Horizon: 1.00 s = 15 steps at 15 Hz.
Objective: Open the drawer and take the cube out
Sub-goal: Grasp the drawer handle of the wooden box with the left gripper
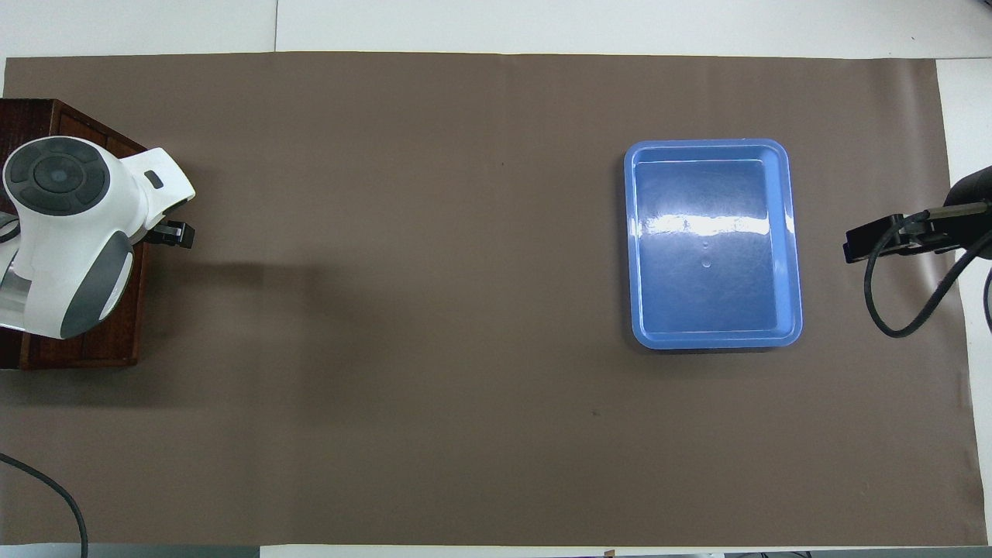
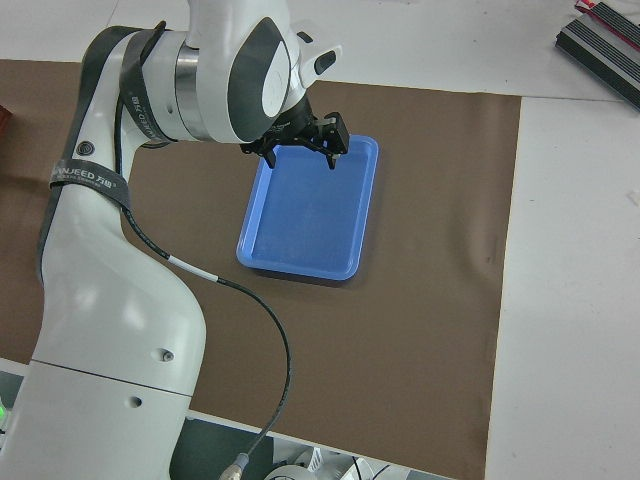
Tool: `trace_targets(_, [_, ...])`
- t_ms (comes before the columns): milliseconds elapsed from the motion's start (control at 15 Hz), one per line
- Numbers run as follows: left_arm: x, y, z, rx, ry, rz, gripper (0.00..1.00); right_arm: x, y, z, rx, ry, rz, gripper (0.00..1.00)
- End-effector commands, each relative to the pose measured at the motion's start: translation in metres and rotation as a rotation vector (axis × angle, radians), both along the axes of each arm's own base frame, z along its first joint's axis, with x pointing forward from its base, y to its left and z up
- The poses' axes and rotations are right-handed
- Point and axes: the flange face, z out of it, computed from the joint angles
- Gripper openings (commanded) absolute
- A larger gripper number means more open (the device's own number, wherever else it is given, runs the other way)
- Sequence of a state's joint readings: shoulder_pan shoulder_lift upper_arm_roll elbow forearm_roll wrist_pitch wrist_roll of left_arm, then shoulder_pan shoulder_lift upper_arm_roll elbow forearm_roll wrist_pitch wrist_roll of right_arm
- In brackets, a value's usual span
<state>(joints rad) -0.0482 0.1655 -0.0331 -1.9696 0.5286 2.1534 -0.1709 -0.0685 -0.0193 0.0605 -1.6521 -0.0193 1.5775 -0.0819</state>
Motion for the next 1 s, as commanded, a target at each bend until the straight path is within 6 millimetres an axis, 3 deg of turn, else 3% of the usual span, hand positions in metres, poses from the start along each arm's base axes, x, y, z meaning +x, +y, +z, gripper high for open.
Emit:
trace_targets(0, [-0.002,-0.036,-0.016,-0.023,-0.033,-0.007,1.00,-0.008,-0.010,0.002,-0.011,-0.001,0.003,1.00])
trace_targets(332, [-0.007,-0.070,-0.014,-0.043,-0.056,0.046,1.00,-0.005,-0.009,0.003,-0.008,-0.015,0.008,1.00])
trace_targets(532, [0.000,-0.067,0.002,-0.020,-0.048,0.074,1.00,-0.007,-0.008,0.002,-0.007,-0.002,0.012,1.00])
trace_targets(731, [0.001,-0.053,0.000,0.006,-0.038,0.068,1.00,-0.008,-0.012,0.000,-0.007,0.004,0.006,1.00])
trace_targets(864, [0.008,-0.015,0.001,0.011,-0.034,0.052,1.00,-0.008,-0.012,0.000,-0.006,0.002,0.005,1.00])
trace_targets(931, [0.011,-0.010,-0.003,0.009,-0.028,0.043,1.00,-0.008,-0.011,0.000,-0.004,0.002,0.006,1.00])
